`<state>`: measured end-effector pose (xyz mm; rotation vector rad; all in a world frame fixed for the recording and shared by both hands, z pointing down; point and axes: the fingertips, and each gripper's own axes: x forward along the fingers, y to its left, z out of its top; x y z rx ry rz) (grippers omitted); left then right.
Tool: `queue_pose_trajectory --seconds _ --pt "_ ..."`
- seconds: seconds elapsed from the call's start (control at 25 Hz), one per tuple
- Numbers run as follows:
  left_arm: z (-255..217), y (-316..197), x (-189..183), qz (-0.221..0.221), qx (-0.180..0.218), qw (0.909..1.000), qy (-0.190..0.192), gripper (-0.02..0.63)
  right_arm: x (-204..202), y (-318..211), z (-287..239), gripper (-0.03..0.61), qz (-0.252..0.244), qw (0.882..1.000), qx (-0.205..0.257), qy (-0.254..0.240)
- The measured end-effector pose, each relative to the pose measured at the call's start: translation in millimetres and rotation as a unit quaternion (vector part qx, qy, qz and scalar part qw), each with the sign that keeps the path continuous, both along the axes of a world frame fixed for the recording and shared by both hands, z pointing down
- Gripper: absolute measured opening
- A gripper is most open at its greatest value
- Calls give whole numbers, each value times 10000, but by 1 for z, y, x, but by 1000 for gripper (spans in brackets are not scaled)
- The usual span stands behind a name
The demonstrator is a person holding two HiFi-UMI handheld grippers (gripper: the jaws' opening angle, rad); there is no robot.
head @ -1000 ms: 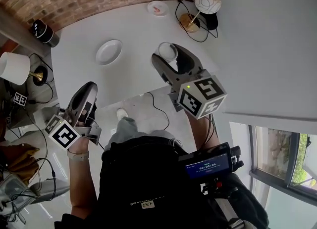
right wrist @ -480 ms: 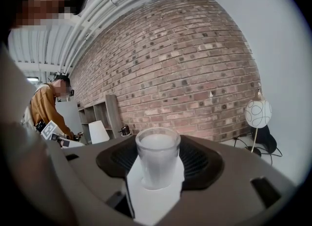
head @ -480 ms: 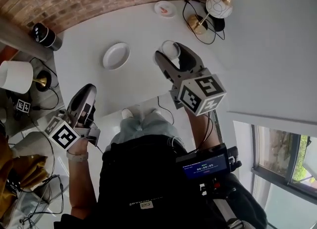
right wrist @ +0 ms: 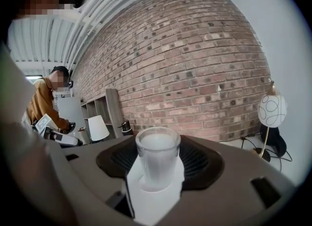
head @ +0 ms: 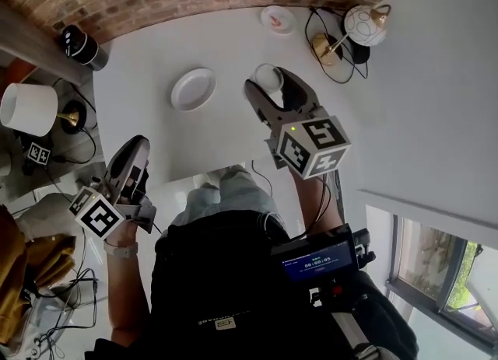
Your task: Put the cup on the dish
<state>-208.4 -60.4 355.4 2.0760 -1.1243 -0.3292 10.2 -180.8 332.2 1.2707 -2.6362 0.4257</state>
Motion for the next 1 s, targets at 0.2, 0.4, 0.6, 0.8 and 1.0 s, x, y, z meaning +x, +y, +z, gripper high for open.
queue_pose_trajectory --seconds 0.2,0.4,0.6,0.8,1.0 --pt "10 5 -12 -276 -161 9995 -32 61 -13 -17 13 262 -199 9998 -76 54" --pt "21 18 -24 -556 -335 9979 -50 61 -27 -33 31 262 -376 9991 -99 189" --pt "31 34 -35 -816 -492 9954 -91 61 -47 -47 53 262 -568 9979 -113 277" --pt "42 54 -47 -1074 -681 9918 -128 61 -68 -60 78 262 -728 9964 -77 423" --pt "55 79 -56 -1300 -958 9867 -181 61 -87 -69 107 262 -829 9952 -158 490"
